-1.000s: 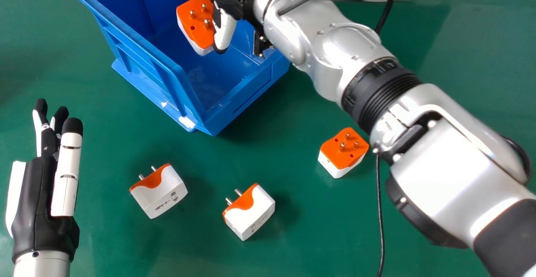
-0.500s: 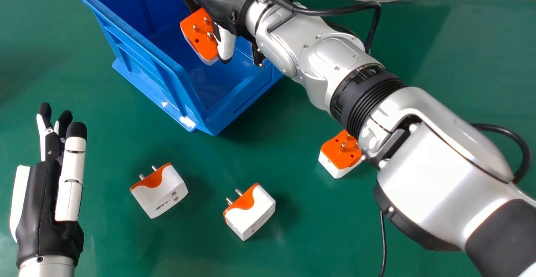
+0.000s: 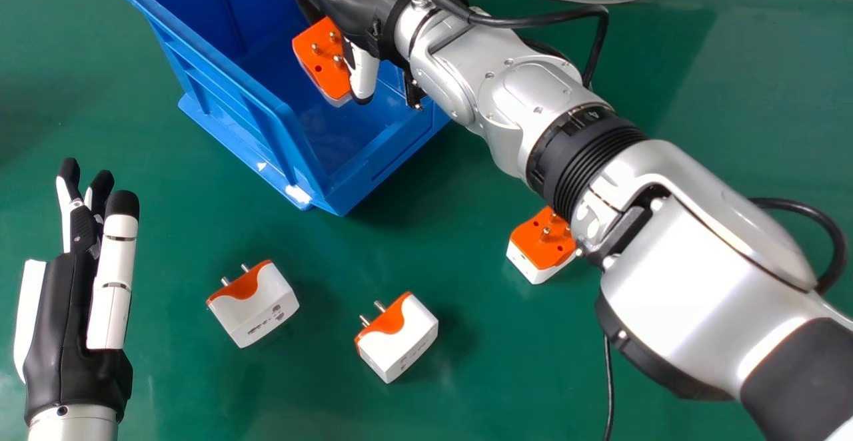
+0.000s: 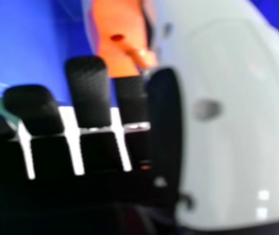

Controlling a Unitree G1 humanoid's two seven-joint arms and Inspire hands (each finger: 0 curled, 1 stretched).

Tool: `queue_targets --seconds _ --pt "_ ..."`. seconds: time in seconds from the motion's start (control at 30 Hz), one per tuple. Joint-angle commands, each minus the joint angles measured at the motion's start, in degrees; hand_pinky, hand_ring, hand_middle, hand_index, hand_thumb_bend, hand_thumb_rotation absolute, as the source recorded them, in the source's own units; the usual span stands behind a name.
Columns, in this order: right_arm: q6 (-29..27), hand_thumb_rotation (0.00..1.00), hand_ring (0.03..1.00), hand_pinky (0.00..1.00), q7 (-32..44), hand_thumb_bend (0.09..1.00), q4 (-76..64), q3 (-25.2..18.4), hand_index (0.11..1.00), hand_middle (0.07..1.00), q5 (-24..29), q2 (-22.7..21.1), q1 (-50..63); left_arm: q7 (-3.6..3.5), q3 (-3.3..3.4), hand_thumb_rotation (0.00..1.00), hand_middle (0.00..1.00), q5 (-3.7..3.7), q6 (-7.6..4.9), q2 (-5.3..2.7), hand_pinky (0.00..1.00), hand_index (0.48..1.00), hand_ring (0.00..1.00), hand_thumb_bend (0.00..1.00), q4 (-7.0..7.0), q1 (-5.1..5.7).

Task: Pick all objects and put in blue box

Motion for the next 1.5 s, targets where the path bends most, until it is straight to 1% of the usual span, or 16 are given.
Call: queue_targets --seconds 0.0,0.03,0.07,0.1,0.13,0.17,0.2,0.23,0.27,0.37,0.53,0.9,1.0,1.13,1.33,1.47 --pt "0.4 0.14 0.479 0.39 -1.3 0.606 -1.2 -0.3 0.597 0.547 0.6 -0.1 -0.2 0.20 0.04 0.92 1.00 0.45 -0.06 0.32 1.00 1.000 1.00 0.47 -1.64 0.45" --pt "0.2 0.14 0.479 0.39 -1.5 0.606 -1.3 -0.3 0.597 0.547 0.7 -0.2 0.0 0.30 0.03 0.92 1.00 0.50 0.06 0.32 1.00 1.000 1.00 0.47 -1.61 0.41" --pt "-0.1 0.17 0.562 0.47 -1.8 0.634 -1.3 -0.6 0.653 0.625 0.9 -0.4 0.3 0.39 0.00 0.92 1.00 0.57 0.22 0.31 1.00 1.000 1.00 0.47 -1.70 0.41" --pt "-0.4 0.17 0.562 0.47 -2.0 0.634 -1.4 -0.7 0.653 0.625 1.1 -0.5 0.5 0.47 -0.04 0.92 1.00 0.64 0.34 0.30 1.00 1.000 1.00 0.47 -1.77 0.41" --pt "-0.8 0.21 0.640 0.54 -2.3 0.656 -1.4 -0.9 0.705 0.697 1.2 -0.7 0.8 0.53 -0.09 0.92 1.00 0.72 0.50 0.30 1.00 1.000 1.00 0.47 -1.86 0.41" --pt "-1.1 0.21 0.640 0.54 -2.6 0.656 -1.5 -1.0 0.705 0.697 1.3 -0.8 0.9 0.58 -0.13 0.92 1.00 0.77 0.64 0.30 1.00 1.000 1.00 0.47 -1.94 0.40" --pt "-1.2 0.24 0.706 0.60 -2.7 0.673 -1.5 -1.1 0.752 0.758 1.3 -0.9 1.0 0.60 -0.15 0.92 1.00 0.79 0.78 0.31 1.00 1.000 1.00 0.47 -2.01 0.39" --pt "-1.3 0.24 0.706 0.60 -3.0 0.673 -1.5 -1.1 0.752 0.758 1.2 -0.9 1.0 0.65 -0.19 0.92 1.00 0.82 0.94 0.31 1.00 1.000 1.00 0.47 -2.12 0.35" --pt "-1.2 0.27 0.762 0.65 -3.2 0.686 -1.5 -1.0 0.794 0.806 1.1 -1.0 1.0 0.67 -0.22 0.92 1.00 0.83 1.04 0.32 1.00 1.000 1.00 0.47 -2.17 0.29" --pt "-1.1 0.30 0.807 0.69 -3.9 0.696 -1.5 -0.6 0.827 0.845 0.5 -1.0 1.1 0.64 -0.29 0.92 1.00 0.72 1.26 0.34 1.00 1.000 1.00 0.47 -2.23 0.21" --pt "-0.9 0.38 0.939 0.82 -3.9 0.723 -1.3 -0.8 0.925 0.960 0.8 -0.8 1.3 0.60 -0.34 0.92 1.00 0.67 1.57 0.44 1.00 1.000 1.00 0.47 -2.51 0.08" --pt "-1.9 0.39 0.982 0.88 -4.7 0.722 -2.2 -1.5 0.959 0.998 1.2 -1.7 1.7 0.56 -0.29 0.93 1.00 0.60 2.41 0.51 1.00 1.000 1.00 0.48 -3.02 0.00" --pt "-2.5 0.39 0.987 0.89 -5.0 0.719 -2.9 -1.2 0.963 0.999 0.8 -2.8 1.8 0.61 -0.30 0.93 1.00 0.77 2.30 0.51 1.00 1.000 1.00 0.48 -2.81 -0.04" --pt "-4.2 0.39 0.996 0.92 -6.4 0.703 -5.6 -1.9 0.972 1.000 1.2 -5.8 3.1 0.62 -0.30 0.93 1.00 1.09 1.85 0.80 1.00 1.000 1.00 0.48 -1.28 -0.95" --pt "-6.3 0.38 0.999 0.93 -8.3 0.685 -11.8 -3.1 0.974 1.000 1.9 -9.9 6.6 0.72 -0.38 0.92 1.00 1.79 2.61 1.03 1.00 1.000 1.00 0.48 -1.82 -1.29" --pt "-8.7 0.37 1.000 0.93 -9.2 0.677 -23.4 -5.2 0.973 1.000 2.8 -15.3 13.2 0.67 -0.32 0.92 1.00 2.26 2.97 1.28 1.00 1.000 1.00 0.49 -1.70 -1.58"
